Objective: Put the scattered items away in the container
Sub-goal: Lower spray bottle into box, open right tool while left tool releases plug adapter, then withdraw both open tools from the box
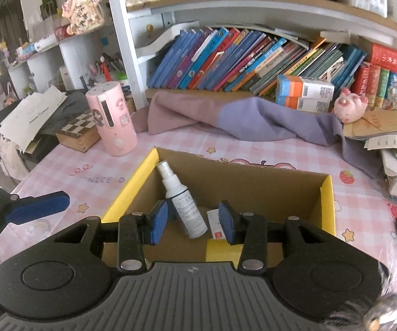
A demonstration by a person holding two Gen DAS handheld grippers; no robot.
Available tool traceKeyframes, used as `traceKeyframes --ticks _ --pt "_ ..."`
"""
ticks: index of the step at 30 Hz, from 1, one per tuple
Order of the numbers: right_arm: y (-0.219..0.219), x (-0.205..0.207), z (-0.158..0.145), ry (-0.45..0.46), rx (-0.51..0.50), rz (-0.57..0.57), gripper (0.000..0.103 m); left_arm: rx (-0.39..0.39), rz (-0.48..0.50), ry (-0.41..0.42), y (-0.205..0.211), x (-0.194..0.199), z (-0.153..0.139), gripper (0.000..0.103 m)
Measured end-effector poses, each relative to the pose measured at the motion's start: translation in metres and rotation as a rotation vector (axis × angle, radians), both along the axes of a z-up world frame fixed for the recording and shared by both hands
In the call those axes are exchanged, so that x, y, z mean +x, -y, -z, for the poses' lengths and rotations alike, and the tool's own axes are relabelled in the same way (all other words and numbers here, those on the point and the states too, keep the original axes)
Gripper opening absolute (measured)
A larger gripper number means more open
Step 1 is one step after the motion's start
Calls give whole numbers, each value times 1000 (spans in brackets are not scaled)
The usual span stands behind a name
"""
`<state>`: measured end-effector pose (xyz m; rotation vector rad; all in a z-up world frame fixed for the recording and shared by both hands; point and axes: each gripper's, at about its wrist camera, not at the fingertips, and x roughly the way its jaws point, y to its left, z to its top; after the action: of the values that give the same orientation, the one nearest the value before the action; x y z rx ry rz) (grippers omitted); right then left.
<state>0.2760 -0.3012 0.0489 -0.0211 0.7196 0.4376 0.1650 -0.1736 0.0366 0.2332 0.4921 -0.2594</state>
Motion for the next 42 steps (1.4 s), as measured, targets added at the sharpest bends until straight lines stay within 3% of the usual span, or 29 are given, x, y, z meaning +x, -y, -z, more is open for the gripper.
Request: traceKeyframes --ticks 7,15,28,33,37,42 --pt "-3 -42 -10 55 0 44 39 -33 -37 12 -29 -34 -9 86" --pt "-11 -91 -8 58 -8 98 39 -76 -85 -7 -63 -67 -9 87" --pt "-28 -179 18 16 -26 198 41 -67 -135 -80 -97 -127 10 97" --pt "-37 -209 30 -1 -32 226 42 -91 -178 -124 -110 -150 22 98" --pt "-47 -231 37 18 -57 242 43 -67 -178 -146 -114 -163 28 98" --pt "-58 -251 44 21 -68 227 50 -66 -177 -165 -119 -175 34 98"
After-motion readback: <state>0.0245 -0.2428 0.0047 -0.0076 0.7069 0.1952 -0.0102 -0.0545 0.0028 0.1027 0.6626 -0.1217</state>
